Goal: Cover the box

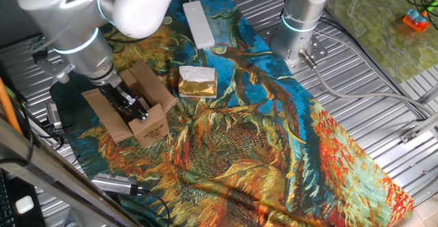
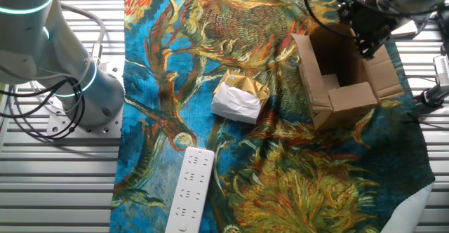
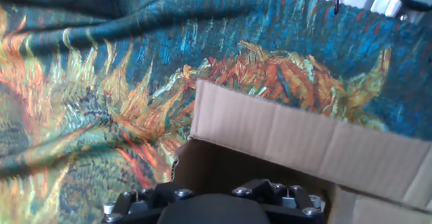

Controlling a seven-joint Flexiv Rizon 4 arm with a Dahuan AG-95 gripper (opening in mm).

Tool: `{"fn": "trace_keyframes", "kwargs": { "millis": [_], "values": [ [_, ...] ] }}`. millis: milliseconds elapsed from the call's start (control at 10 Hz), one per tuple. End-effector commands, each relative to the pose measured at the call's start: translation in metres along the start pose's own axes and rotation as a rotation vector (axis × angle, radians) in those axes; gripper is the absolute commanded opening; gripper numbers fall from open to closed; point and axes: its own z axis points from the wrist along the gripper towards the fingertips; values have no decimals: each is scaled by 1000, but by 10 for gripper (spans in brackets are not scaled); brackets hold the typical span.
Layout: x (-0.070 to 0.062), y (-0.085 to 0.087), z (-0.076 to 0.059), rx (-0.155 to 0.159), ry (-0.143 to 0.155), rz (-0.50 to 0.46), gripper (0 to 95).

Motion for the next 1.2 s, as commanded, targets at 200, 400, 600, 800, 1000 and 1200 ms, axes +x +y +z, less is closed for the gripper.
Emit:
{"fn": "trace_keyframes", "kwargs": {
  "millis": [200, 400, 600, 800, 1000, 1200],
  "values": [
    [2, -8, -13, 157, 60, -64, 760],
    [2, -9, -13, 174, 69, -59, 760],
    [1, -12, -7, 169, 56, -44, 760],
    [2, -13, -1, 115, 16, 73, 570],
    [3, -12, 2, 108, 13, 131, 570],
    [3, -14, 10, 97, 4, 134, 570]
  ]
}}
